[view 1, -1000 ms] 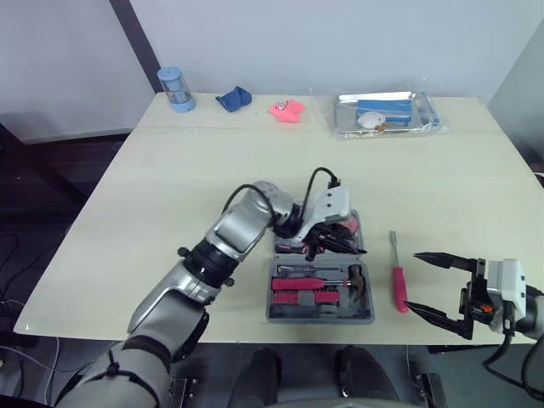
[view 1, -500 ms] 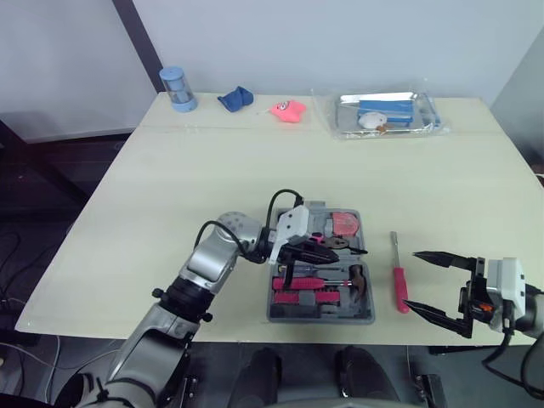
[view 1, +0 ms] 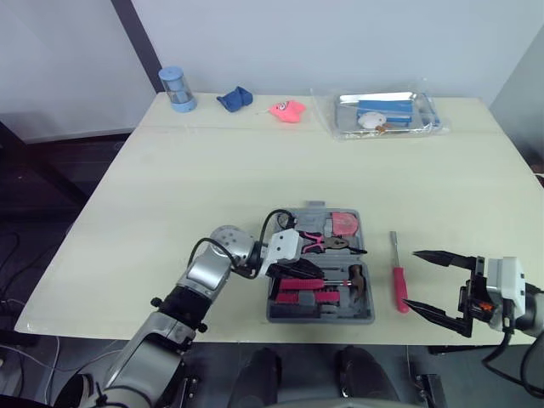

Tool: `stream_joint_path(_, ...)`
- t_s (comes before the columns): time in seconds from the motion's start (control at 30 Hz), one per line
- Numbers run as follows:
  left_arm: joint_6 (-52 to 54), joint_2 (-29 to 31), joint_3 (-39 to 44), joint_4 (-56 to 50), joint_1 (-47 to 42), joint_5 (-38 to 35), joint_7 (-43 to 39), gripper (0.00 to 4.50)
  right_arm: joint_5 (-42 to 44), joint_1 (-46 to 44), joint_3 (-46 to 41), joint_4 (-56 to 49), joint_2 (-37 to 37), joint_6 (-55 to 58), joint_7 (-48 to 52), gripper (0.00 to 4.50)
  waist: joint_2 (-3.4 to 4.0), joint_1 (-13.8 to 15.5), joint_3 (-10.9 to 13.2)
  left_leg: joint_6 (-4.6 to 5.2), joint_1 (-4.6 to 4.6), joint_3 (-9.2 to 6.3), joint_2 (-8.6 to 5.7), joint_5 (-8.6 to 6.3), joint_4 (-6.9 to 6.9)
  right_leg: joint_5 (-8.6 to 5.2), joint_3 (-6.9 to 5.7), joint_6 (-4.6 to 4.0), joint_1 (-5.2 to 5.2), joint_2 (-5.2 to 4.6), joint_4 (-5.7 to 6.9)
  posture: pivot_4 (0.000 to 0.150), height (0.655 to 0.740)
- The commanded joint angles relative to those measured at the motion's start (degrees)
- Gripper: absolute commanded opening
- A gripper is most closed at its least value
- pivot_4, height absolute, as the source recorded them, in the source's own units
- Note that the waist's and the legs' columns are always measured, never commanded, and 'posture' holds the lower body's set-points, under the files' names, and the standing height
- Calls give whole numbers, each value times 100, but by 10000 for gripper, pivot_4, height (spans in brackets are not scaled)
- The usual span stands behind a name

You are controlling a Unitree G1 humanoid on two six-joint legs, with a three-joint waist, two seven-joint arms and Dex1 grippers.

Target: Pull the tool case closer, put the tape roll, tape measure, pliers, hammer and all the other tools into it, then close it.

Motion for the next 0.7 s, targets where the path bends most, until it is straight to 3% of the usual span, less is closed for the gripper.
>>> stream_joint_path(0.03, -337, -50, -43, 190, -84, 188, 65, 458, 119, 1, -33, -83, -14, -8, 56, 45000, 0, -1, 0, 0, 0, -1, 0, 0, 0, 0, 0, 0, 0, 0, 0, 1500, 7400)
stream_joint_path(0.7, -941, -112, -450, 1072, 47, 1074, 321, 458, 94, 39, -96, -73, -27, -12, 62, 45000, 26, 0, -30, 0, 11, -1, 0, 0, 0, 0, -1, 0, 12, 0, 1, 1500, 7400)
